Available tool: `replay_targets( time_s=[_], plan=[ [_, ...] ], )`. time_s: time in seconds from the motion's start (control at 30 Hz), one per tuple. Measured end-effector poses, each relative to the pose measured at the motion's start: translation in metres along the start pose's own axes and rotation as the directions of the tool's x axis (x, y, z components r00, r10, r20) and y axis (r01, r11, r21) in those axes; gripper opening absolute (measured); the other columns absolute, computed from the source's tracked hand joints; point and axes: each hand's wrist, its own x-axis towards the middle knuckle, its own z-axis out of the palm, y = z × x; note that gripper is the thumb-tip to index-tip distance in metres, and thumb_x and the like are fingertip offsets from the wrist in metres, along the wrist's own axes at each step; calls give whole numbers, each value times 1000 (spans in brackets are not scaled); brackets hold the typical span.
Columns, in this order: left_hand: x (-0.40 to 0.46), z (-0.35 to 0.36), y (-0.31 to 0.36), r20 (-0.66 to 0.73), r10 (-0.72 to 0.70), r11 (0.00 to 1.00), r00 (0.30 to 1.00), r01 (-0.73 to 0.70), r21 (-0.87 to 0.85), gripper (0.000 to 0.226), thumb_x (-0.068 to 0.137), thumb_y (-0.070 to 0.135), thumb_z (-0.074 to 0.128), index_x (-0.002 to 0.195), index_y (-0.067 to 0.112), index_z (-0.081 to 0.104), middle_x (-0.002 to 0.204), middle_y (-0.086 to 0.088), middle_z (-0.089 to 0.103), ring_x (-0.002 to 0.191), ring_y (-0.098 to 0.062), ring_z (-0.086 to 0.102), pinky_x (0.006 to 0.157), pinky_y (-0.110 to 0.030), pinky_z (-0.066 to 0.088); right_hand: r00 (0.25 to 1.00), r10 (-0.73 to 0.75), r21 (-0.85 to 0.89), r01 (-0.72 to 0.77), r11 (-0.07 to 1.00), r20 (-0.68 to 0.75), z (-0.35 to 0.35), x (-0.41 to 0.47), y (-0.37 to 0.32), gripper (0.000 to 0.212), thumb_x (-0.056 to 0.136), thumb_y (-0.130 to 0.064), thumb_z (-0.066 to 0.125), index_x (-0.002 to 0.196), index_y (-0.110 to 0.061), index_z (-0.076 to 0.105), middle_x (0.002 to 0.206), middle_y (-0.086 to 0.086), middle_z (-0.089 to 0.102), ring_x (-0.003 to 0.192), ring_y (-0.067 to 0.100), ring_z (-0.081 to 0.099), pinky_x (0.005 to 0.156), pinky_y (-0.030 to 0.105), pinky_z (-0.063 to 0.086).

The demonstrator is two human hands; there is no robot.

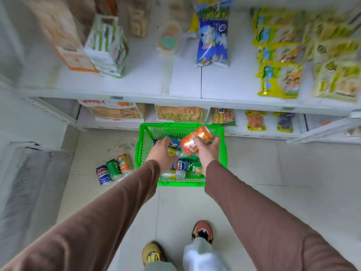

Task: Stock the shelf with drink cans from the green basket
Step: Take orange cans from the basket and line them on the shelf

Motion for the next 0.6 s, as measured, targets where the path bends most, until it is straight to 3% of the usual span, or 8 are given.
replay_targets(
  time_s=[0.13, 0.27, 0.47, 0.6],
  plan=[
    [-63, -101, 73, -68, 52, 997, 996, -56, -51, 66, 82, 23, 71, 140, 13, 42, 139, -10, 48, 123, -26, 50, 104, -34, 40, 986, -155, -47, 158, 986, 65, -3, -97, -114, 59, 82, -28, 82, 122, -25, 39, 107, -8, 64, 108, 24, 66, 101, 53, 52],
    [-115, -187, 142, -155, 164, 980, 974, -178, -87, 64, 80, 21, 74, 136, 15, 45, 132, -11, 51, 117, -28, 54, 101, -38, 44, 932, -346, -90, 356, 930, 107, -7, -177, -218, 55, 79, -24, 84, 118, -22, 45, 102, -5, 67, 92, 15, 66, 91, 41, 55],
    [-163, -281, 223, -327, 364, 901, 872, -418, -112, 60, 80, 19, 73, 134, 13, 49, 126, -7, 55, 109, -21, 57, 93, -37, 49, 815, -553, -79, 571, 817, 172, -4, -250, -338, 65, 63, -42, 87, 114, -34, 48, 106, -5, 69, 98, 14, 68, 93, 38, 54],
    [-163, -319, 256, -385, 431, 868, 816, -492, -71, 59, 80, 20, 72, 134, 14, 48, 128, -5, 54, 112, -18, 56, 96, -35, 47, 761, -620, -106, 644, 758, 189, 4, -261, -396, 67, 58, -48, 86, 111, -42, 46, 103, -8, 69, 90, 7, 68, 82, 38, 58]
  ],
)
